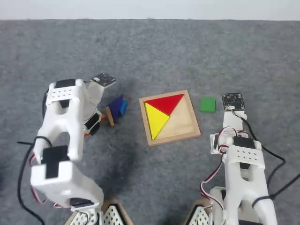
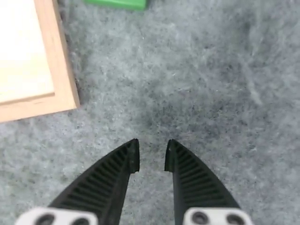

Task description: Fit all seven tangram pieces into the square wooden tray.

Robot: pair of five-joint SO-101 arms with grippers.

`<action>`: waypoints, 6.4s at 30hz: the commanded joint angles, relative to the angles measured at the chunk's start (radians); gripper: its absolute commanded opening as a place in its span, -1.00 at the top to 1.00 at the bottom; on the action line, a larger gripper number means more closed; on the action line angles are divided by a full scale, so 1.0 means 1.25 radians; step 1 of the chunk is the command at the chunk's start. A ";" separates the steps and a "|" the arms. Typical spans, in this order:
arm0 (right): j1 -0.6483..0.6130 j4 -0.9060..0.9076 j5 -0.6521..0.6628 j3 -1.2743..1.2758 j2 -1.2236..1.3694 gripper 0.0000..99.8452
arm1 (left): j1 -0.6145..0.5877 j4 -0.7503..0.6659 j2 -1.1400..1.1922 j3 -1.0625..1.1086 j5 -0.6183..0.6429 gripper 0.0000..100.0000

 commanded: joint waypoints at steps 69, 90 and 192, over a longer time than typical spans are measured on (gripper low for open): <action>-0.034 -0.014 0.007 -0.005 -0.024 0.78 | 0.071 -0.318 -0.075 0.277 0.124 0.83; -0.031 -0.014 0.007 -0.005 -0.024 0.78 | 0.109 -0.147 -0.077 0.139 0.156 0.98; 0.004 -0.008 -0.021 -0.029 -0.024 0.78 | 0.430 0.223 0.740 -1.595 0.856 0.51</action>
